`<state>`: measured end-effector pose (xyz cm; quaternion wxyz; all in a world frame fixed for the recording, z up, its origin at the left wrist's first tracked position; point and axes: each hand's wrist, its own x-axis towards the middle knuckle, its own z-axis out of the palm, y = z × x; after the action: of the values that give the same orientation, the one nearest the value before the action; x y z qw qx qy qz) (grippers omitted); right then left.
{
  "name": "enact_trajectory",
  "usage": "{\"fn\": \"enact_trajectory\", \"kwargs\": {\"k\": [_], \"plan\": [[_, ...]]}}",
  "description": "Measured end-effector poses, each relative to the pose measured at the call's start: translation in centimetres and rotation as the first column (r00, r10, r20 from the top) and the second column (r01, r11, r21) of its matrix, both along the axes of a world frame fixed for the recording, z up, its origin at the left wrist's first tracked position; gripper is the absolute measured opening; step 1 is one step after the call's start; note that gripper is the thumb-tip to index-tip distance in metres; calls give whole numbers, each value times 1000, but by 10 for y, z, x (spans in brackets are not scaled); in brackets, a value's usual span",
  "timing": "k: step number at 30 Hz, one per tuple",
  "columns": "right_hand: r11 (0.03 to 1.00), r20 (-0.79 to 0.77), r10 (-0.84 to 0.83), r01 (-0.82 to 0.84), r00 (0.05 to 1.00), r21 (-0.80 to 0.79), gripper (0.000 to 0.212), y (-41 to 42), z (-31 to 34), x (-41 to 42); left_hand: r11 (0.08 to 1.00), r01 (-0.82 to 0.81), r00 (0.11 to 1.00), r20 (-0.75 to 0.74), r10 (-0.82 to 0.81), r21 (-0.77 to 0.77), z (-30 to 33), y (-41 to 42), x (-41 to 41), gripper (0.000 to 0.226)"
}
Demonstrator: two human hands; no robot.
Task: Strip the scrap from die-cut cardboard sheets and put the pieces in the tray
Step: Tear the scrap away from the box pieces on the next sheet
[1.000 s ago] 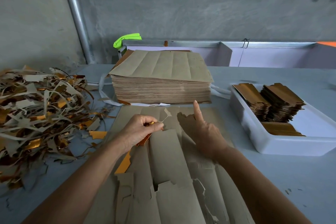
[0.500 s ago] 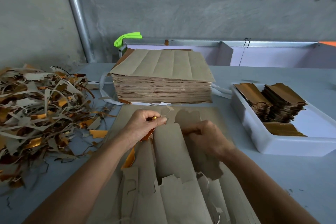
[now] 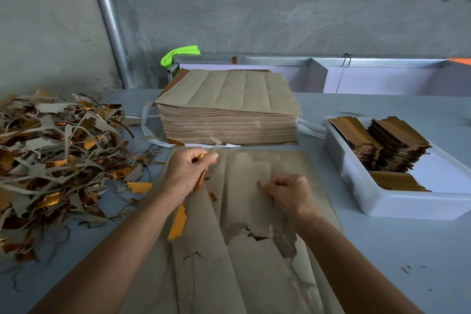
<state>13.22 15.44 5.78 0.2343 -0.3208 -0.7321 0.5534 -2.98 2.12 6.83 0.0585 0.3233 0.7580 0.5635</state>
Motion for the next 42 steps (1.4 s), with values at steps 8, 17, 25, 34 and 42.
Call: {"fn": "enact_trajectory", "kwargs": {"k": [8, 17, 25, 34, 42], "plan": [[881, -85, -422, 386, 903, -274, 29, 14, -12, -4, 876, -189, 913, -408, -10, -444, -1, -5, 5, 42], [872, -116, -489, 480, 864, -97, 39, 11, -16, -19, 883, -467, 418, -892, 171, -50, 6, -4, 63, 31], [843, -115, -537, 532, 835, -76, 46, 8, -17, -17, 809, -588, 310, -921, 235, 9, 17, -9, 63, 31], [805, -75, -583, 564, 809, -183, 31, 10, -21, -13, 863, -505, 238, -964, 122, -15, 34, -10, 50, 13], [782, -54, -588, 551, 807, -290, 24, 11, -27, -2, 953, -291, 39, -996, -80, -88, 10, -1, 57, 34]]}}
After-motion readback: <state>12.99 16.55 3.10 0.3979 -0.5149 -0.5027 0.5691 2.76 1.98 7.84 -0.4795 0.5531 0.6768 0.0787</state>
